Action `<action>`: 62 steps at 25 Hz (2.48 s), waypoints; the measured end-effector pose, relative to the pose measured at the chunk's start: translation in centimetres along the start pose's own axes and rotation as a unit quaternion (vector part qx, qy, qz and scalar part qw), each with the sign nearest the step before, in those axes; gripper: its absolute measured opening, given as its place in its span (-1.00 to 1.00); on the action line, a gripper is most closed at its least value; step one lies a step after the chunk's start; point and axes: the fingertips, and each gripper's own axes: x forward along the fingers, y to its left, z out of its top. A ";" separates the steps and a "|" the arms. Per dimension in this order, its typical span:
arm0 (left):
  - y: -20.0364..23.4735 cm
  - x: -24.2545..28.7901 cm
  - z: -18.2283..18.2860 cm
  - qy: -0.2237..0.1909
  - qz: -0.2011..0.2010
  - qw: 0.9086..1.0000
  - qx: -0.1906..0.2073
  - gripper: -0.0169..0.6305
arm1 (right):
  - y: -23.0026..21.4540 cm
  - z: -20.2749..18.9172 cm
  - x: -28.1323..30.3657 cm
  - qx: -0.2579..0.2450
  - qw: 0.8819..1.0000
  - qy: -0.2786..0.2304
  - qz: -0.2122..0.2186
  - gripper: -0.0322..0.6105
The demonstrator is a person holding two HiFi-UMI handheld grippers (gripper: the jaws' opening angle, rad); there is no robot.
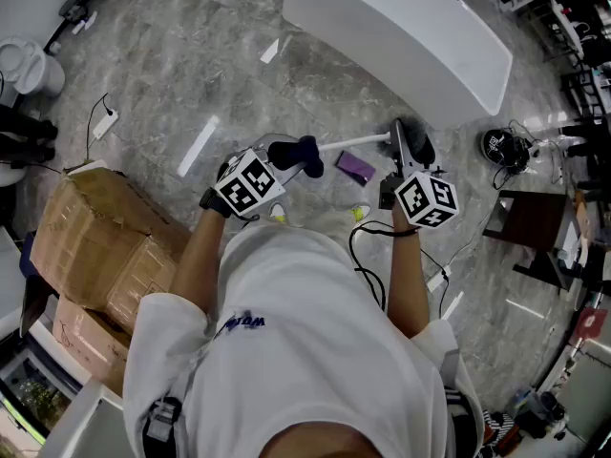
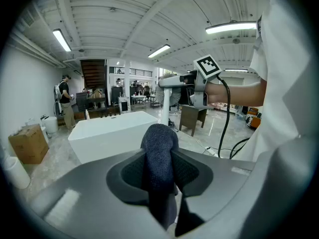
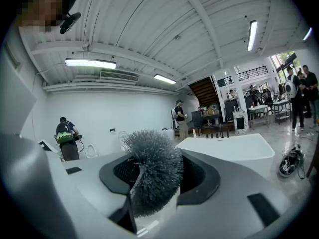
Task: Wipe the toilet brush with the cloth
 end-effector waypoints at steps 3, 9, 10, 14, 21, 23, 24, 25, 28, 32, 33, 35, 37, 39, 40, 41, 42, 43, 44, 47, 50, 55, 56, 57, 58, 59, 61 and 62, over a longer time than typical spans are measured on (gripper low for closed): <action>-0.2 0.1 0.1 0.000 -0.001 1.000 0.001 -0.62 | -0.5 0.0 -0.2 0.005 1.000 0.001 -0.005 -0.25; -0.3 -0.1 -0.4 0.004 -0.009 1.000 -0.005 -0.61 | -0.7 -0.1 -0.3 0.006 1.000 0.002 -0.009 -0.25; -0.3 -0.2 -0.4 0.004 -0.010 1.000 -0.005 -0.61 | -0.8 -0.1 -0.4 0.007 1.000 0.001 -0.012 -0.25; -0.4 -0.5 -0.6 0.008 -0.010 1.000 -0.002 -0.60 | -2.0 0.0 -1.0 0.019 1.000 -0.001 -0.025 -0.25; -0.7 -0.6 -0.7 0.005 -0.011 1.000 -0.003 -0.61 | -2.8 0.2 -1.6 0.028 0.999 -0.005 -0.030 -0.25; -0.8 -0.8 -0.5 0.002 -0.011 1.000 -0.002 -0.61 | -2.9 0.3 -1.7 0.027 0.999 -0.006 -0.031 -0.25; -0.9 -0.8 -0.5 0.002 -0.011 1.000 -0.001 -0.61 | -3.0 0.4 -1.8 0.026 0.999 -0.007 -0.031 -0.25; -0.9 -0.9 -0.5 0.003 -0.011 1.000 -0.001 -0.61 | -3.1 0.5 -1.9 0.027 0.999 -0.007 -0.033 -0.26; -1.1 -1.2 -1.0 0.009 -0.011 1.000 -0.004 -0.61 | -3.8 0.6 -2.3 0.035 0.999 -0.010 -0.039 -0.26; -1.4 -1.4 -1.0 0.006 -0.009 1.000 -0.002 -0.62 | -4.8 0.9 -2.9 0.042 0.998 -0.012 -0.042 -0.26; -1.4 -1.3 -1.0 0.006 -0.009 1.000 -0.002 -0.62 | -5.0 1.1 -3.0 0.042 0.998 -0.013 -0.044 -0.26; -1.4 -1.3 -1.0 0.007 -0.007 1.000 -0.001 -0.62 | -5.4 1.3 -3.1 0.043 0.998 -0.015 -0.048 -0.26; -1.3 -1.4 -0.9 0.007 -0.006 1.000 -0.003 -0.63 | -5.7 1.5 -3.1 0.045 0.998 -0.015 -0.047 -0.26; -1.3 -1.5 -0.8 0.006 -0.003 1.000 -0.006 -0.63 | -5.9 1.7 -3.1 0.047 0.998 -0.012 -0.043 -0.26; -1.3 -1.6 -0.7 0.006 0.000 1.000 -0.008 -0.63 | -6.1 1.7 -3.0 0.049 0.998 -0.012 -0.041 -0.26; -1.2 -1.7 -0.6 0.005 0.003 1.000 -0.010 -0.63 | -6.2 1.8 -2.9 0.050 0.998 -0.011 -0.039 -0.26; -1.1 -1.8 -0.7 0.005 0.006 1.000 -0.013 -0.63 | -6.3 1.9 -2.7 0.051 0.998 -0.012 -0.037 -0.26; -0.9 -1.9 -0.8 0.004 0.007 1.000 -0.017 -0.63 | -6.3 1.9 -2.6 0.052 0.998 -0.013 -0.036 -0.26; -0.8 -2.1 -1.1 0.003 0.007 1.000 -0.021 -0.63 | -6.3 1.8 -2.4 0.053 0.998 -0.013 -0.036 -0.26; -0.5 -2.7 -1.7 -0.001 0.003 0.999 -0.033 -0.63 | -6.1 1.5 -1.9 0.058 0.998 -0.012 -0.032 -0.26; -0.3 -3.2 -1.9 -0.002 0.007 0.999 -0.036 -0.63 | -5.7 1.5 -1.5 0.062 0.998 -0.012 -0.026 -0.26; -0.6 -2.1 -1.3 -0.006 0.003 0.999 -0.037 -0.62 | -7.7 2.0 -2.9 0.066 0.997 -0.015 -0.039 -0.26; -0.6 -1.9 -1.0 -0.007 0.002 0.999 -0.034 -0.62 | -8.2 1.9 -3.1 0.069 0.996 -0.017 -0.045 -0.26; -0.6 -1.7 -0.9 -0.007 -0.001 1.000 -0.029 -0.62 | -8.6 1.8 -3.2 0.074 0.996 -0.019 -0.051 -0.26; -0.6 -1.8 -0.8 -0.006 -0.004 1.000 -0.025 -0.62 | -8.8 1.6 -3.3 0.079 0.995 -0.021 -0.056 -0.26; -0.7 -1.9 -0.8 -0.005 -0.006 1.000 -0.023 -0.63 | -8.9 1.4 -3.4 0.082 0.995 -0.022 -0.058 -0.26; -0.8 -2.0 -0.6 -0.006 -0.010 1.000 -0.023 -0.63 | -9.1 1.3 -3.6 0.082 0.995 -0.021 -0.058 -0.26; -0.9 -1.9 -0.5 -0.009 -0.011 1.000 -0.025 -0.62 | -9.4 1.4 -3.8 0.082 0.995 -0.022 -0.059 -0.26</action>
